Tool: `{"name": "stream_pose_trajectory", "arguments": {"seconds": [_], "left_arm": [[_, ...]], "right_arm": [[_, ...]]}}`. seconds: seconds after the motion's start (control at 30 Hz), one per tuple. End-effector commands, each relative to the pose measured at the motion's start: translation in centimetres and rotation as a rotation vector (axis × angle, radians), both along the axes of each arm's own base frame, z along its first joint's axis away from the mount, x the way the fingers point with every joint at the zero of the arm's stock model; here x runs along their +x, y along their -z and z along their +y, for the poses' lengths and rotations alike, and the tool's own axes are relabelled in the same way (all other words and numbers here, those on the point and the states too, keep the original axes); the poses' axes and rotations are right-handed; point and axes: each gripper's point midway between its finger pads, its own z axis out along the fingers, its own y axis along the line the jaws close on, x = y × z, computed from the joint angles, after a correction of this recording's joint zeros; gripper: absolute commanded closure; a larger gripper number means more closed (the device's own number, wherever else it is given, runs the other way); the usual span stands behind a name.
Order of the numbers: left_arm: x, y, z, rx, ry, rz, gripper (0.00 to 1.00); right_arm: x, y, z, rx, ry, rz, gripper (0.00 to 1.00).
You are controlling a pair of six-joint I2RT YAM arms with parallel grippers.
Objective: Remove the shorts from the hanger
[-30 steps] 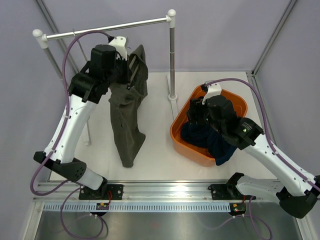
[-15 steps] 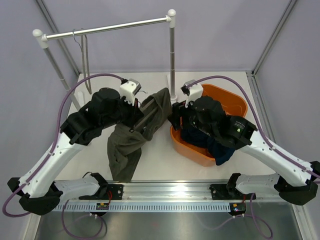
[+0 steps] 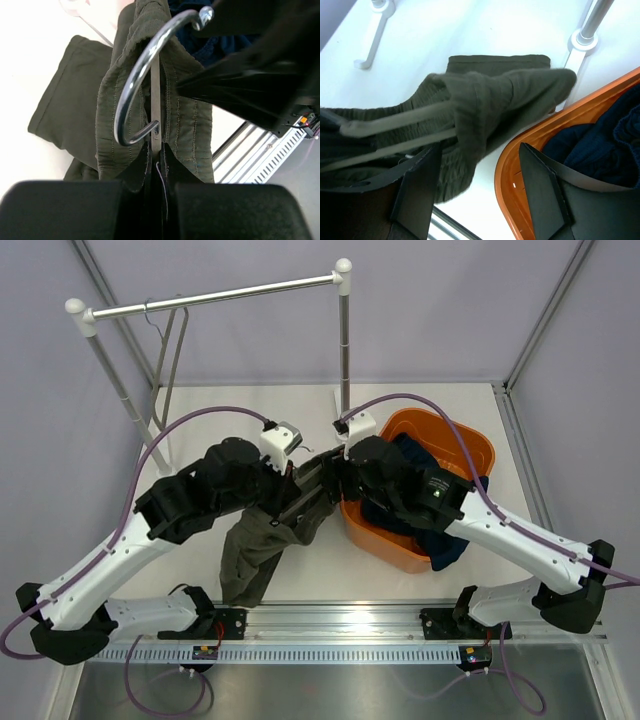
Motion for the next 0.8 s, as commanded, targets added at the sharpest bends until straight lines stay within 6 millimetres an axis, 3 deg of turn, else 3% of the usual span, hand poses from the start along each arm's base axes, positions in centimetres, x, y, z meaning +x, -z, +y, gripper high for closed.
{"name": "stream_pose_trajectory", "arguments": {"seconds": [0.0, 0.13, 0.17, 0.27, 0.37, 0.57, 0.77], "left_arm": [[0.5, -3.3, -0.7, -0.112, -0.026, -0.092, 1.00], [-0.1, -3.1, -0.6, -0.117, -0.022, -0.089, 1.00], [-0.2, -2.6, -0.4, -0.102, -0.031, -0.087, 1.00], [-0.3, -1.4, 0.5, -0.051, -0.071, -0.078, 1.00], [-1.4, -0.6, 0.3, -0.041, -0.036, -0.069, 1.00], [-3.1, 0.2, 1.5, -0.034, -0.021, -0.061, 1.00], [-4.7, -0.3, 2.5, -0.094, 0.013, -0.073, 1.00]], "right_arm": [[1.2, -2.5, 0.5, 0.060, 0.055, -0.063, 0.31], [2.0, -2.4, -0.3, 0.025, 0.116, -0.081, 0.60], [2.2, -2.7, -0.7, 0.020, 0.133, -0.089, 0.78], [2.8, -4.0, -2.1, 0.021, 0.188, -0.119, 0.96], [4.2, -4.7, -3.6, 0.008, 0.231, -0.122, 1.00], [8.0, -3.6, -6.4, -0.004, 0.315, -0.085, 1.00], [10.7, -1.7, -6.3, -0.035, 0.332, -0.050, 1.00]]}}
